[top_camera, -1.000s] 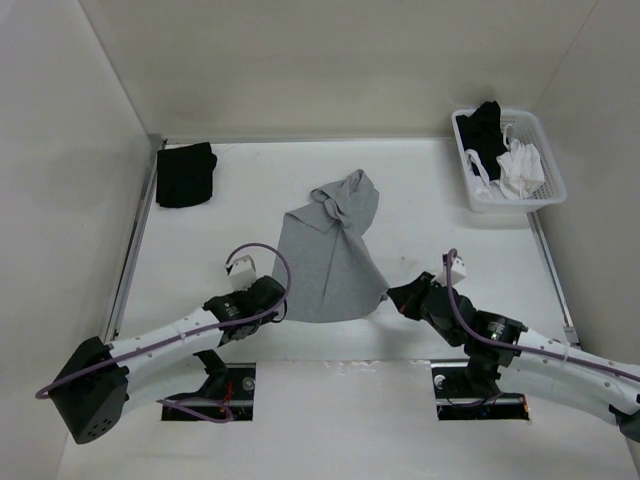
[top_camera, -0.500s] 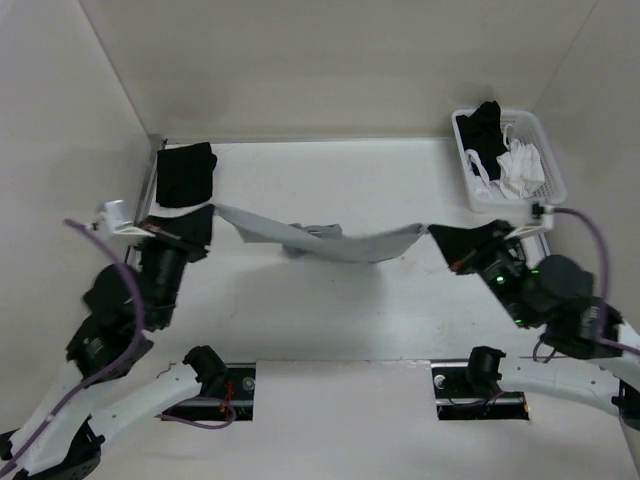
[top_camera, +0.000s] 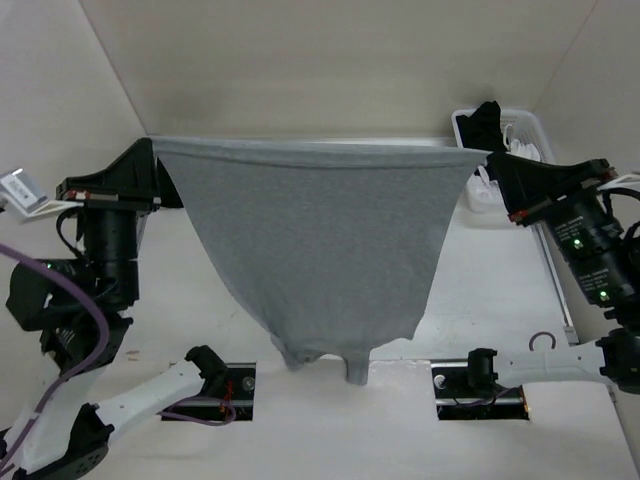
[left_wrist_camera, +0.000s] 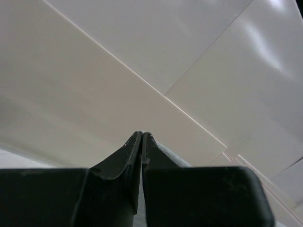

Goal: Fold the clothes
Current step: Flatten the tank top out

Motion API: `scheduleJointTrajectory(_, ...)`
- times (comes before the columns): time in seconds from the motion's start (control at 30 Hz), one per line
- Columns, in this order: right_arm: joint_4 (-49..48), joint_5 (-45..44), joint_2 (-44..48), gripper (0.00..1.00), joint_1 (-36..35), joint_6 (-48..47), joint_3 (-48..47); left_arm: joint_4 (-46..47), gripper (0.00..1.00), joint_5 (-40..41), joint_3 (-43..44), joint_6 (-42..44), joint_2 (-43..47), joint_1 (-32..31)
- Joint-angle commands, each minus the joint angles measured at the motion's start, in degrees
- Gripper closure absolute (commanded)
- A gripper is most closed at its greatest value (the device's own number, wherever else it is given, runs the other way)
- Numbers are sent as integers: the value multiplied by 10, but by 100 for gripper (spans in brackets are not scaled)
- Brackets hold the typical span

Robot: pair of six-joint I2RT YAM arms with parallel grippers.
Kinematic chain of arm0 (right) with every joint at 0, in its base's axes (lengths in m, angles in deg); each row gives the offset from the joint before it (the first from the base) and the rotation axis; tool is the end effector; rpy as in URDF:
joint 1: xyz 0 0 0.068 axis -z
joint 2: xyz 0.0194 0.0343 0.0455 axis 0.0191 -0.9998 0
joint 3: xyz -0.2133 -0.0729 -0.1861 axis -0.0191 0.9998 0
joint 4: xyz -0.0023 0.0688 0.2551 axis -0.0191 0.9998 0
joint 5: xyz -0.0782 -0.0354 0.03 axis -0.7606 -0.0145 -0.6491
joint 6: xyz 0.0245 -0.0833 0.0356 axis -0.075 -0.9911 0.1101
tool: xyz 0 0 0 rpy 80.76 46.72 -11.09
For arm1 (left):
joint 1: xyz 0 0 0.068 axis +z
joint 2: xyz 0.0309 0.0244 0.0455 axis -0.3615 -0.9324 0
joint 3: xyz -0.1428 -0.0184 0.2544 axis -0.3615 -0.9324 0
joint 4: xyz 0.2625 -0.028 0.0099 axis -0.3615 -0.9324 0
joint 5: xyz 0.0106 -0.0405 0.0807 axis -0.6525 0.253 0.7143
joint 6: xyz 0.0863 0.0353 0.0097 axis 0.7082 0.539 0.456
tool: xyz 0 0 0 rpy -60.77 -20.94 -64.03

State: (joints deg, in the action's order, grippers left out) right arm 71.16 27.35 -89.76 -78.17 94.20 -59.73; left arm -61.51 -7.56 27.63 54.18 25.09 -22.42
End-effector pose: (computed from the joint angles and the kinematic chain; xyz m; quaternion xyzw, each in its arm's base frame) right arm 0.0801 0.0535 0.6090 0.0496 0.5958 0.3522 0.7201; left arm 0.0790 0.0025 0.5789 -0.2351 0.4770 -0.3194 0.7844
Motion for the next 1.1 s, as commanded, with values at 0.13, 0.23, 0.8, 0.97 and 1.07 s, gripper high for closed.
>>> scheduleJointTrajectory(0.13,-87,42,-49,98,144,-73,27,126,98,13,-23,68,-135,41)
scheduleJointTrajectory(0.23,-50,159,-91,99,288,14,55,139,98,-26,-75,11,-194,111)
scheduleJointTrajectory(0.8,111,542,-508,100,655,182,-409,-23,98,-288,333,-124,-525,348)
scheduleJointTrajectory(0.97,159,559,-508,100,657,185,-519,-22,98,-303,366,-124,-498,368)
scheduleJointTrajectory(1.07,158,556,-462,100,658,181,-453,-12,98,-300,328,-120,-465,370)
